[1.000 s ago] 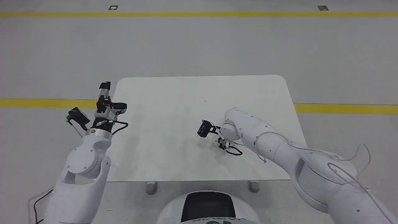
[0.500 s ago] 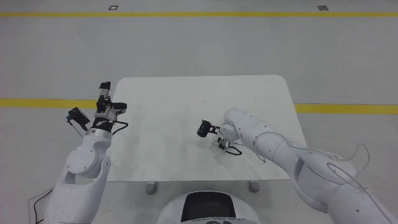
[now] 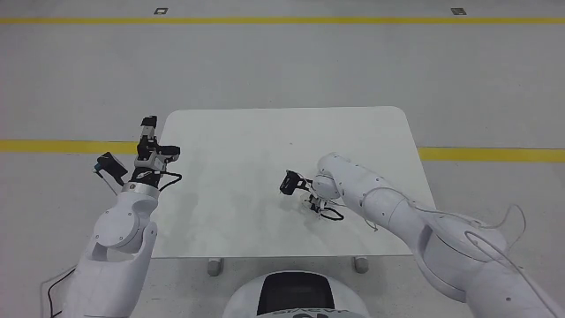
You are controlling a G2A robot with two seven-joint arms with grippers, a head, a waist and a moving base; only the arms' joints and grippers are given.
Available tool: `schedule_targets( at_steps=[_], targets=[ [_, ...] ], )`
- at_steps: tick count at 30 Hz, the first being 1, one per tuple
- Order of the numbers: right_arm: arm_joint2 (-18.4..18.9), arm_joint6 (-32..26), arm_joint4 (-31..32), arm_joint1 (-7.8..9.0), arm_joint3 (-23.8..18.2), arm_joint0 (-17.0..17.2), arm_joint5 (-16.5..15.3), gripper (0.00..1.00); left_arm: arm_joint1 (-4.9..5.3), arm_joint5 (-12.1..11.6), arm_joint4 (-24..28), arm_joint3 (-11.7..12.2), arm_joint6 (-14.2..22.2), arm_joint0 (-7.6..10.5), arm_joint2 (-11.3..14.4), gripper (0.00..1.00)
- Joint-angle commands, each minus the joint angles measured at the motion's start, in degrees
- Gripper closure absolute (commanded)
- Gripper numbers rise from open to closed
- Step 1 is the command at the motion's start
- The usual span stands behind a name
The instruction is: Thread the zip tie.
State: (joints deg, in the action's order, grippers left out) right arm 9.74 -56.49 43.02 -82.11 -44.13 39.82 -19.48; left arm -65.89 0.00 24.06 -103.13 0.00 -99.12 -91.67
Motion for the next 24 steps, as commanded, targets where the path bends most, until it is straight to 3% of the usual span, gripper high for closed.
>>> schedule_targets(
  at_steps=[1, 12, 14, 15, 24],
  targets=[
    [0.0, -0.1, -0.2, 0.0, 0.1, 0.0, 0.0, 0.9, 0.0, 0.0, 0.0, 0.0, 0.0, 0.0, 0.0, 0.0],
    [0.0, -0.3, -0.5, -0.34, 0.7, 0.1, 0.0, 0.87, 0.0, 0.0, 0.0, 0.0, 0.0, 0.0, 0.0, 0.0],
    [0.0, -0.4, -0.5, -0.43, 0.9, 0.1, 0.0, 0.9, 0.0, 0.0, 0.0, 0.0, 0.0, 0.0, 0.0, 0.0],
    [0.0, -0.4, -0.5, -0.46, 1.0, 0.1, 0.0, 0.99, 0.0, 0.0, 0.0, 0.0, 0.0, 0.0, 0.0, 0.0],
    [0.0, -0.7, -0.2, -0.43, 0.5, -0.2, 0.0, 1.0, 0.0, 0.0, 0.0, 0.0, 0.0, 0.0, 0.0, 0.0]
  ],
)
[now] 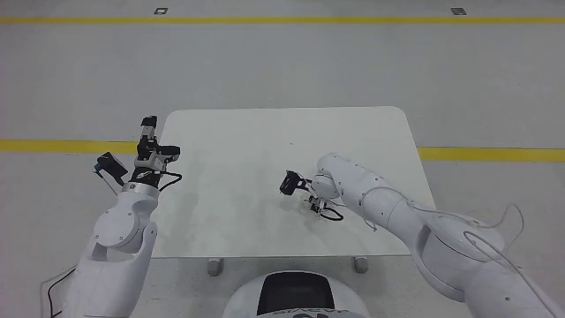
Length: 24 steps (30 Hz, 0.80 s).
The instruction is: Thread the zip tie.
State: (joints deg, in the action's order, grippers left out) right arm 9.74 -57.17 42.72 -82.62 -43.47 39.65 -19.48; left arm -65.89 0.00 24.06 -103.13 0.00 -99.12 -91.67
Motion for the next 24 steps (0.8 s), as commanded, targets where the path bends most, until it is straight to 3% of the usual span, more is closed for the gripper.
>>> schedule_targets(
  at_steps=[1, 11, 24],
  targets=[
    [0.0, 0.0, 0.1, 0.17, -0.4, -0.1, 0.0, 1.0, 0.0, 0.0, 0.0, 0.0, 0.0, 0.0, 0.0, 0.0],
    [0.0, 0.5, -0.2, 2.7, -4.7, -1.1, 0.0, 1.0, 0.0, 0.0, 0.0, 0.0, 0.0, 0.0, 0.0, 0.0],
    [0.0, 2.7, -2.5, 9.78, -14.1, -2.0, 0.0, 1.0, 0.0, 0.0, 0.0, 0.0, 0.0, 0.0, 0.0, 0.0]
  ],
)
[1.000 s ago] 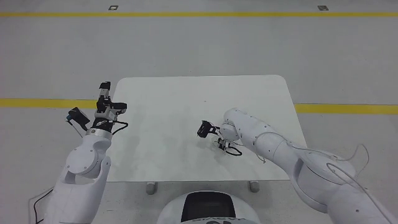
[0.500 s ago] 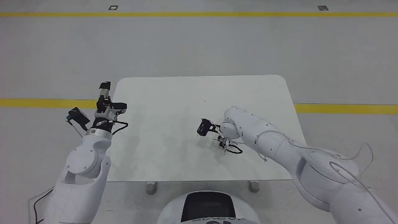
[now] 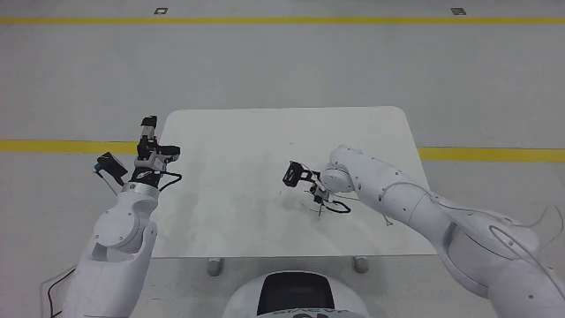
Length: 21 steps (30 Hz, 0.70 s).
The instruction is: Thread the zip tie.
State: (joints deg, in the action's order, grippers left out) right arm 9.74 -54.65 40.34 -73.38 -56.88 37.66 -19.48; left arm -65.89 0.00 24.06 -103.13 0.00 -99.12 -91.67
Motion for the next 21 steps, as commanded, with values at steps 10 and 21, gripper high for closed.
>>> schedule_targets(
  at_steps=[10, 21],
  targets=[
    [0.0, 5.7, -2.7, 6.76, -7.3, -0.2, 0.0, 1.0, 0.0, 0.0, 0.0, 0.0, 0.0, 0.0, 0.0, 0.0],
    [0.0, 18.7, -13.8, 16.32, -16.5, 1.2, 0.0, 1.0, 0.0, 0.0, 0.0, 0.0, 0.0, 0.0, 0.0, 0.0]
  ],
)
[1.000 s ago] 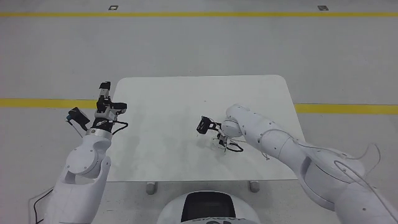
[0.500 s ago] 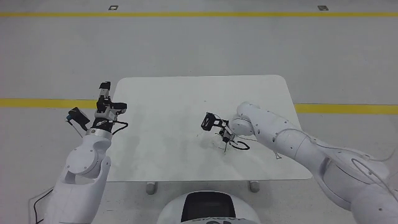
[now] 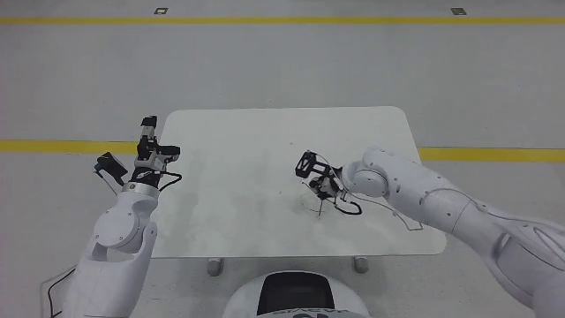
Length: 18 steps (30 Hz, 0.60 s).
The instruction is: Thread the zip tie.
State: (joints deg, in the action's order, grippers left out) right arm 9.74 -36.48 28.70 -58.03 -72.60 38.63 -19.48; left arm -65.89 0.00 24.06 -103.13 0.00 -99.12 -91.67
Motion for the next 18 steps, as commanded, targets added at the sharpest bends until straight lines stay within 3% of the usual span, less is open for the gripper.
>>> schedule_targets(
  at_steps=[1, 12, 15, 18],
  targets=[
    [0.0, -1.1, -4.2, 1.77, -1.4, 0.3, 0.0, 1.0, 0.0, 0.0, 0.0, 0.0, 0.0, 0.0, 0.0, 0.0],
    [0.2, 0.0, -5.1, 1.76, -2.0, 1.0, 0.0, 1.0, 0.0, 0.0, 0.0, 0.0, 0.0, 0.0, 0.0, 0.0],
    [1.6, 2.7, -10.2, 2.91, -3.1, 2.1, 0.0, 1.0, 0.0, 0.0, 0.0, 0.0, 0.0, 0.0, 0.0, 0.0],
    [2.3, 3.7, -15.0, 5.2, -5.6, 2.9, 0.0, 1.0, 0.0, 0.0, 0.0, 0.0, 0.0, 0.0, 0.0, 0.0]
  ],
)
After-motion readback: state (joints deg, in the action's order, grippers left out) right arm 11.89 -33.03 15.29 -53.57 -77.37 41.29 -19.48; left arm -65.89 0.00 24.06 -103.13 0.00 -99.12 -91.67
